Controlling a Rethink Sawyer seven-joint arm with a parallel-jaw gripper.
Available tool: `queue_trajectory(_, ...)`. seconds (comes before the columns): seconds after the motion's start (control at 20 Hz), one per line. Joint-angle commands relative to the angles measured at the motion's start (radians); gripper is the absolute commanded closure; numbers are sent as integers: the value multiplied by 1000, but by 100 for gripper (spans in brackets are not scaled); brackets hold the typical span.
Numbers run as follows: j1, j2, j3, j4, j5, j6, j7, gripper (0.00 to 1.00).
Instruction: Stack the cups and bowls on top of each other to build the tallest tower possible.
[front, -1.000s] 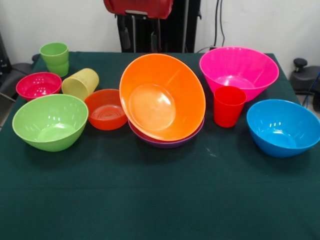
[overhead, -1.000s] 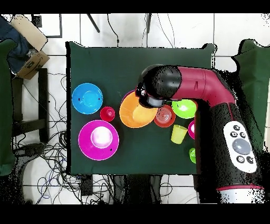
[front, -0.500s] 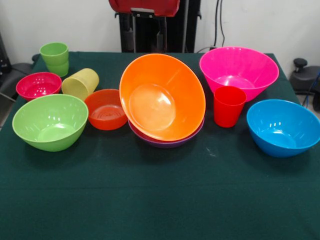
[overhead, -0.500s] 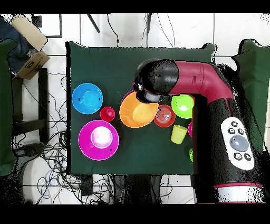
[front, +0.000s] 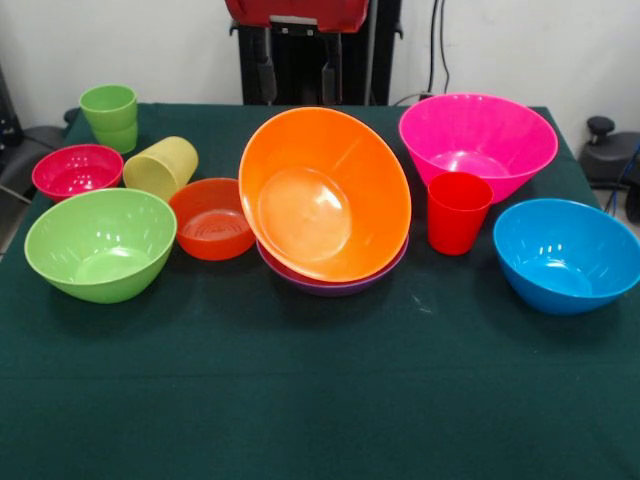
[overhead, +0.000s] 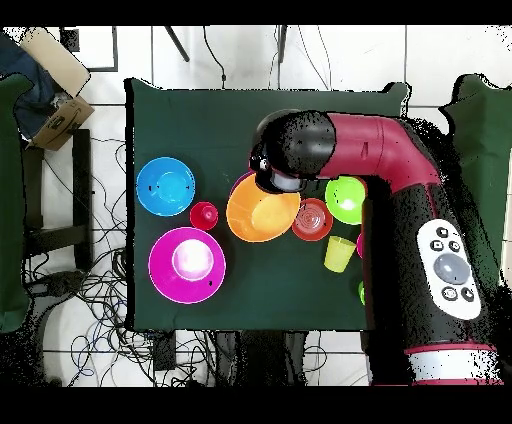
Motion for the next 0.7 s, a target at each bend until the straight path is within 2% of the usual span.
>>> queue_trajectory(0.05,-11,33,57,10,-70,63,-246,0)
queue_trajectory(0.7,-93,52,105,-10,-102,114,-364,0)
